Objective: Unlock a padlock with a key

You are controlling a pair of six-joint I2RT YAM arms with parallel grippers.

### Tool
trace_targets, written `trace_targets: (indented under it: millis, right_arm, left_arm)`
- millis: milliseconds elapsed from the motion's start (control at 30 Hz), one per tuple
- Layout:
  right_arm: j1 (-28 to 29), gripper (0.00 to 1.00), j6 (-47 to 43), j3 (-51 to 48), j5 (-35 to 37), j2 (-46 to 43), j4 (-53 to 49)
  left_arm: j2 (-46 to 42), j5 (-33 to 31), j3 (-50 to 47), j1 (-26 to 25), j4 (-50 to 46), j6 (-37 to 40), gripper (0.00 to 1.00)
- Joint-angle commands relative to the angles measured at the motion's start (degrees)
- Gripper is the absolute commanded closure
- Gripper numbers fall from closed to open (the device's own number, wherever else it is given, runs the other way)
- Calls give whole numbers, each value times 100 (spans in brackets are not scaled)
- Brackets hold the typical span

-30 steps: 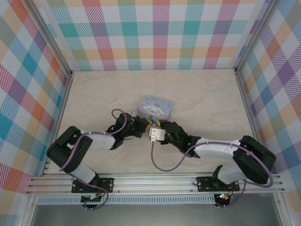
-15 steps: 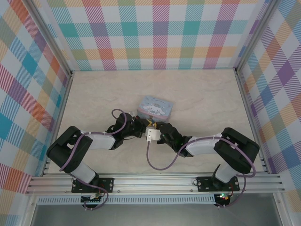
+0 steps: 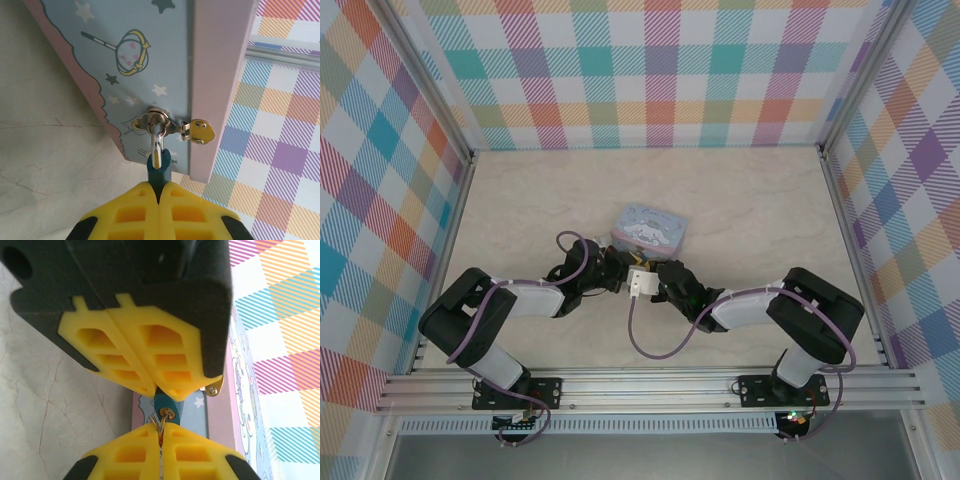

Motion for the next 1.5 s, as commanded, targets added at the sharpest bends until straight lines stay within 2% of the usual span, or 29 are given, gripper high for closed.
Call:
trace_targets:
  millis: [0, 167, 533, 733, 800, 933, 1067, 1167, 1300, 1467]
  right_arm:
    - [-23, 96, 283, 179, 84, 61, 59]
    - [-24, 98, 1067, 303, 248, -27, -340]
    - [-14, 100, 3641, 443, 255, -271, -885]
    - [-16, 100, 4320, 430, 48, -306, -888]
    - [-14, 96, 4269, 407, 64, -321, -935]
    - [-22, 78, 4055, 211, 11, -598, -1023]
    - [-152, 62, 3914, 36, -466, -1157, -1648]
    - [-417, 54, 4125, -33, -979, -1667, -2291]
    - [-769, 51, 4655, 63, -1084, -2122, -3085]
    - [-973, 49, 4859, 76, -914, -2285, -3326]
  left_arm:
    - [-126, 116, 181, 25, 215, -44, 100]
    - [-127, 98, 169, 25, 223, -61, 100]
    - [-13, 17, 298, -26, 324, -147, 100]
    - [46, -50, 327, -54, 332, -115, 100]
    - [62, -67, 306, -55, 312, -57, 100]
    - [90, -155, 236, -55, 56, 159, 100]
    - [221, -236, 122, -55, -111, 409, 100]
    - [276, -320, 86, -55, -375, 701, 100]
    - [360, -470, 91, -55, -727, 1099, 100]
    - [547, -545, 247, -59, -1037, 1482, 100]
